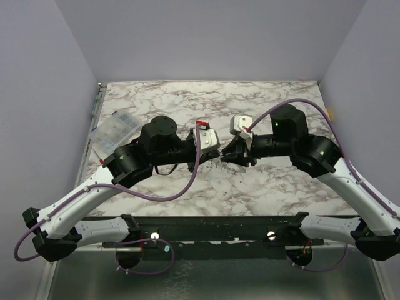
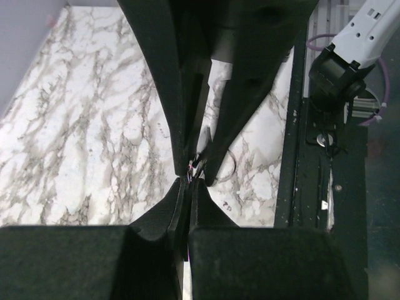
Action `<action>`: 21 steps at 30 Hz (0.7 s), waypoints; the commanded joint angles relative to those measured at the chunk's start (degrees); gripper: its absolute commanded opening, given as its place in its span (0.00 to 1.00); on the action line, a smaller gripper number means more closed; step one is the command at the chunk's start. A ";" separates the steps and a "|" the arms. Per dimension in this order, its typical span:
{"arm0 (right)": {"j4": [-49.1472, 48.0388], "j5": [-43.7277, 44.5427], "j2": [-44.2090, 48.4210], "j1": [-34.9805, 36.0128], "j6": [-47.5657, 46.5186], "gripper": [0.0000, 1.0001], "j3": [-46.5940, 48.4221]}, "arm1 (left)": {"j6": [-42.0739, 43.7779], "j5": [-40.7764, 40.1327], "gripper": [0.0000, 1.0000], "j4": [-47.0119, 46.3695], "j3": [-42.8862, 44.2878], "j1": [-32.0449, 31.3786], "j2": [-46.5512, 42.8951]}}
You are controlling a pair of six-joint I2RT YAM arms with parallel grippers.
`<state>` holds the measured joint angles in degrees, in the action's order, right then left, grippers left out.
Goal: Put the keys on the keyring
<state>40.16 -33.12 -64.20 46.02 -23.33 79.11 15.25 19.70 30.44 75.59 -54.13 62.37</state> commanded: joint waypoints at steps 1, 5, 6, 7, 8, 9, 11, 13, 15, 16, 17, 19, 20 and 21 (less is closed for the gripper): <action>-2.45 -4.53 3.25 0.56 0.68 0.42 -0.18 | 2.26 -5.55 0.00 -5.13 -3.36 0.70 -3.57; -2.33 -4.76 3.66 0.56 0.78 0.50 -0.02 | 2.75 -6.61 0.00 -7.65 -5.60 0.74 -5.65; -2.29 -4.65 3.99 0.56 0.80 0.51 0.07 | 2.75 -6.76 0.00 -8.01 -5.97 0.77 -6.13; -2.35 -4.29 4.20 0.56 0.75 0.52 0.14 | 2.63 -6.85 0.00 -8.35 -6.24 0.73 -6.51; -2.67 -3.72 4.57 0.56 0.68 0.52 0.09 | 2.47 -6.85 0.00 -8.68 -6.56 0.77 -6.89; -3.02 -2.87 4.99 0.55 0.75 0.52 -0.06 | 2.32 -6.80 0.00 -9.09 -6.84 0.78 -7.24; -4.17 -0.98 5.57 0.56 1.02 0.52 -0.54 | 2.12 -6.69 0.00 -9.51 -7.30 0.78 -7.83; -6.28 0.89 6.00 0.56 1.76 0.52 -1.35 | 1.78 -6.69 0.00 -10.46 -7.98 0.78 -8.24; -8.92 1.91 6.13 0.61 2.50 0.52 -2.15 | 1.00 -7.37 0.00 -12.59 -9.41 0.78 -9.11; -10.44 2.55 6.20 0.57 3.07 0.52 -2.72 | 0.49 -7.99 0.00 -13.98 -10.48 0.78 -9.76; -12.04 3.55 6.24 0.56 3.73 0.52 -3.63 | -0.26 -8.52 0.00 -15.68 -11.80 0.78 -10.50; -15.91 5.65 6.43 0.56 5.15 0.52 -5.51 | -1.72 -9.18 0.00 -19.80 -14.79 0.75 -12.49; -17.53 6.18 6.34 0.56 5.58 0.52 -6.25 | -2.50 -9.42 0.00 -21.71 -16.31 0.71 -13.51; -18.83 6.22 6.20 0.56 5.95 0.52 -6.78 | -3.06 -9.43 0.00 -23.37 -17.83 0.77 -14.59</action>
<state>29.50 -31.09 -57.98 46.17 -20.32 74.87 15.46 12.64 17.45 62.43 -53.58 51.79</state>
